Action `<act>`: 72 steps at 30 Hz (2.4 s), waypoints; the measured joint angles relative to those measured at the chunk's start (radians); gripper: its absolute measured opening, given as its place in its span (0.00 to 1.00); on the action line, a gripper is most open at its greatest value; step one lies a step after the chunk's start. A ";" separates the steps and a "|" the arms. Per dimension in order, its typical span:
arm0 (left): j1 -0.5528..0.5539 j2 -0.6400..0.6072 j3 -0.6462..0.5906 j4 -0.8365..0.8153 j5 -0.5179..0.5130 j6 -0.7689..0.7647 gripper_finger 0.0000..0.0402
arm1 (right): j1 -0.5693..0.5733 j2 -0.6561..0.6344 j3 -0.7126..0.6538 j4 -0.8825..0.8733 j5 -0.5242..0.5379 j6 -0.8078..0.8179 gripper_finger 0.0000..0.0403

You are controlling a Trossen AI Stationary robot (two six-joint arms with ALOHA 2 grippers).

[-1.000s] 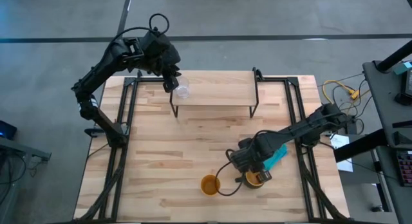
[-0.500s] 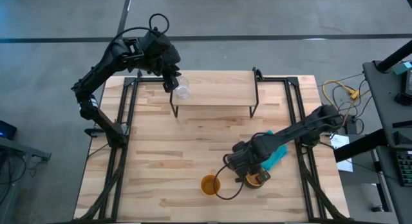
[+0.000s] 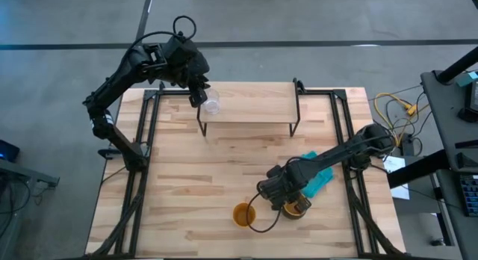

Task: Stack small to large cups/mugs on shelf
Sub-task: Put the black mug on the shelf

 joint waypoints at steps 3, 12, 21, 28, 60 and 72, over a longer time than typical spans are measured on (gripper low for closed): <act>0.000 0.000 0.000 0.000 0.000 0.000 0.22 | 0.000 0.000 0.000 0.001 0.000 0.006 0.17; 0.000 0.000 0.000 0.000 0.000 0.000 0.22 | 0.001 0.003 -0.003 -0.001 -0.008 0.075 0.04; 0.000 0.000 0.000 0.000 0.000 0.000 0.22 | -0.001 -0.005 -0.003 -0.016 0.033 0.154 0.04; 0.000 0.000 -0.003 0.000 0.000 0.000 0.22 | -0.014 -0.038 0.057 -0.101 0.173 0.239 0.03; 0.000 0.069 -0.011 0.003 0.000 -0.031 0.22 | -0.469 -0.042 0.661 -0.279 0.390 0.340 0.03; 0.000 0.108 -0.011 0.152 0.001 -0.051 0.22 | -0.644 -0.003 0.674 -0.199 0.383 0.289 0.03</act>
